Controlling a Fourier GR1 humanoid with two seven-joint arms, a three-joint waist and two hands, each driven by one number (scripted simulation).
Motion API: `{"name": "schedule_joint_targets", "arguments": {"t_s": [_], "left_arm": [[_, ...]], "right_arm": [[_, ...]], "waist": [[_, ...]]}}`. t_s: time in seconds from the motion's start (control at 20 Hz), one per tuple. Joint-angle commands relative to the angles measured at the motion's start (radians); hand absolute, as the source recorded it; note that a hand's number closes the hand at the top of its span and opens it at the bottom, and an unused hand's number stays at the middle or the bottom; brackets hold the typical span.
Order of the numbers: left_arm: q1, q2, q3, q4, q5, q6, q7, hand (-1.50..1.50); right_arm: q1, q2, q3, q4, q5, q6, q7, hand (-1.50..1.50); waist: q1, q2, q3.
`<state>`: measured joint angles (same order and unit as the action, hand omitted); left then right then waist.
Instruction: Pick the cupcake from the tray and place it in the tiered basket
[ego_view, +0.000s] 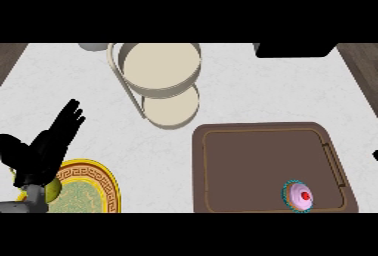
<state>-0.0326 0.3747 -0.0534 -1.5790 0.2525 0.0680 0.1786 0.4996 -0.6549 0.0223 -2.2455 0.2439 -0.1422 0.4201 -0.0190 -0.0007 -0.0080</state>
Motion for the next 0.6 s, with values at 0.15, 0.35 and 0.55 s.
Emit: {"name": "schedule_joint_targets", "arguments": {"t_s": [0.15,0.35,0.55], "left_arm": [[-0.011,-0.029,-0.014,0.026,-0.018,0.001,-0.018,0.0],[-0.006,-0.024,0.01,-0.001,0.004,-0.036,0.014,0.0],[-0.038,-0.024,0.008,-0.043,-0.022,-0.024,0.057,0.0]], "right_arm": [[-0.003,-0.176,0.033,-0.253,-0.098,0.253,0.4,-1.5],[-0.144,-0.114,0.085,-0.273,-0.077,0.262,0.603,-1.5],[-0.317,-0.022,0.262,-0.187,0.055,0.219,0.744,-1.5]], "waist": [[0.026,0.006,0.004],[0.025,0.001,0.007],[0.031,0.002,0.007]]}}
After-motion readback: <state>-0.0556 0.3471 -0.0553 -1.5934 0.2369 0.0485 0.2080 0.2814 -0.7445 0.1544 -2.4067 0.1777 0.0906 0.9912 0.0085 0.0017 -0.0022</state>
